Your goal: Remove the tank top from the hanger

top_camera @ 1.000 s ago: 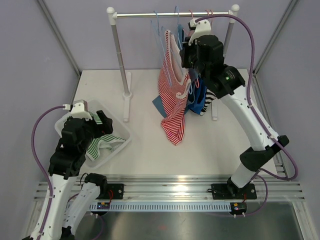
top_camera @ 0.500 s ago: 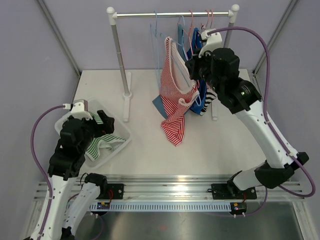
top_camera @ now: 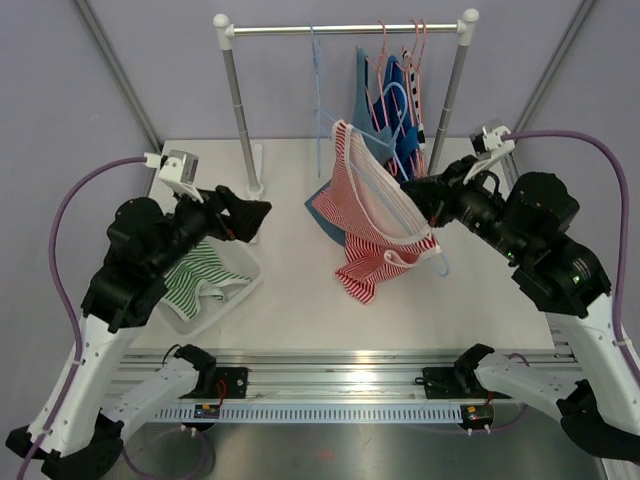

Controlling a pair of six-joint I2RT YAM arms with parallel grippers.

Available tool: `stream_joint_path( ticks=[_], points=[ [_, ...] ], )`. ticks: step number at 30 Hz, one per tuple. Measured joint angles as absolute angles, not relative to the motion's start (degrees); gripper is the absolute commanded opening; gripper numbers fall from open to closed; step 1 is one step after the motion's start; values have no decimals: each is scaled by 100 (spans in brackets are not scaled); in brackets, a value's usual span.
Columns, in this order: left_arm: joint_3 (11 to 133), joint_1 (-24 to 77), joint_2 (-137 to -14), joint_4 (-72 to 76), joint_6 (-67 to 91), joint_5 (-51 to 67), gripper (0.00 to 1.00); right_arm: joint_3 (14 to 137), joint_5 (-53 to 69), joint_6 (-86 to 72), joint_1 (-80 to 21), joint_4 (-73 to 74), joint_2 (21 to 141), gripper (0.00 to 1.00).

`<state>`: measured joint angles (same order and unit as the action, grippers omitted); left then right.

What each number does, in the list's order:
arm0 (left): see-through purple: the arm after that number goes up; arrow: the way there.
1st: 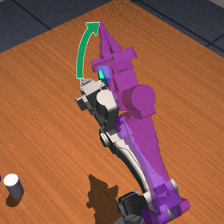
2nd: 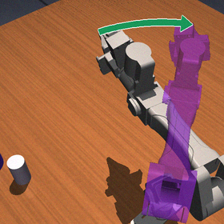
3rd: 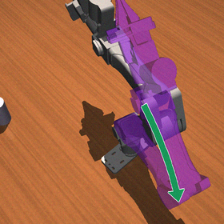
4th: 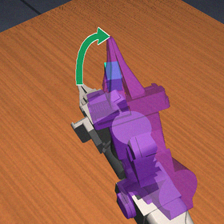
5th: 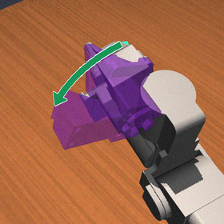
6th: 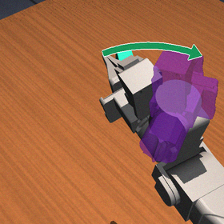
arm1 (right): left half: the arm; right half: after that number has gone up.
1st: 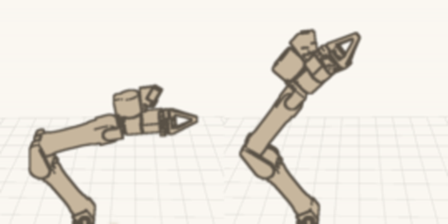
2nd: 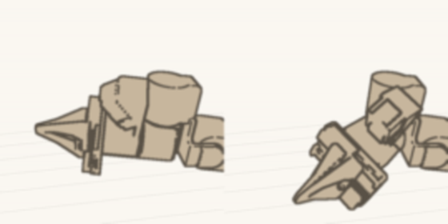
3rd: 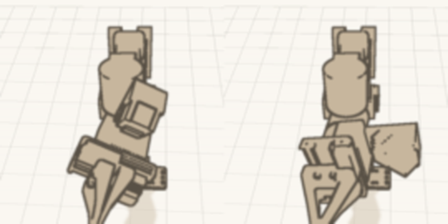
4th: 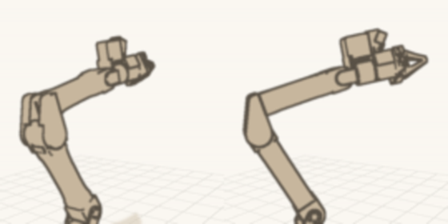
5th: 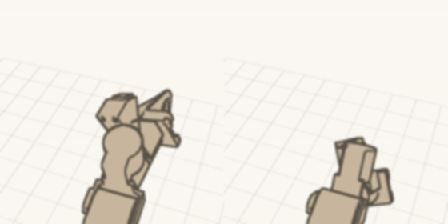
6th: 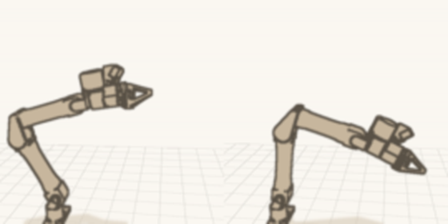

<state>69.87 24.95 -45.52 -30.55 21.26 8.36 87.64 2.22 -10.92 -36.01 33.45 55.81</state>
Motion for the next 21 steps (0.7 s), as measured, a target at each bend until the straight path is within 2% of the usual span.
stream_joint_path(
  ticks=[8, 11, 15, 16, 19, 21],
  points=[
    [8206, 4770, -5996, -2648, 1933, -336, 99, 8134, 1212, -1295, -3599, 3546, 4890, 0],
    [8650, 5249, -6637, -2685, 1750, -932, 95, 8114, 1319, -1352, -3599, 3680, 4797, 0],
    [8851, 5441, -7216, -2781, 1544, -1455, 82, 8121, 1490, -1352, -3599, 3850, 4713, 0],
    [8851, 5443, -7288, -2792, 1511, -1533, 73, 8123, 1542, -1343, -3599, 3907, 4687, 0],
    [8851, 5441, -7426, -2853, 1450, -1708, 57, 8136, 1597, -1310, -3599, 4023, 4604, 0],
    [8851, 5443, -7441, -2867, 1411, -1769, 49, 8136, 1573, -1284, -3599, 4058, 4556, 0]
  ],
)
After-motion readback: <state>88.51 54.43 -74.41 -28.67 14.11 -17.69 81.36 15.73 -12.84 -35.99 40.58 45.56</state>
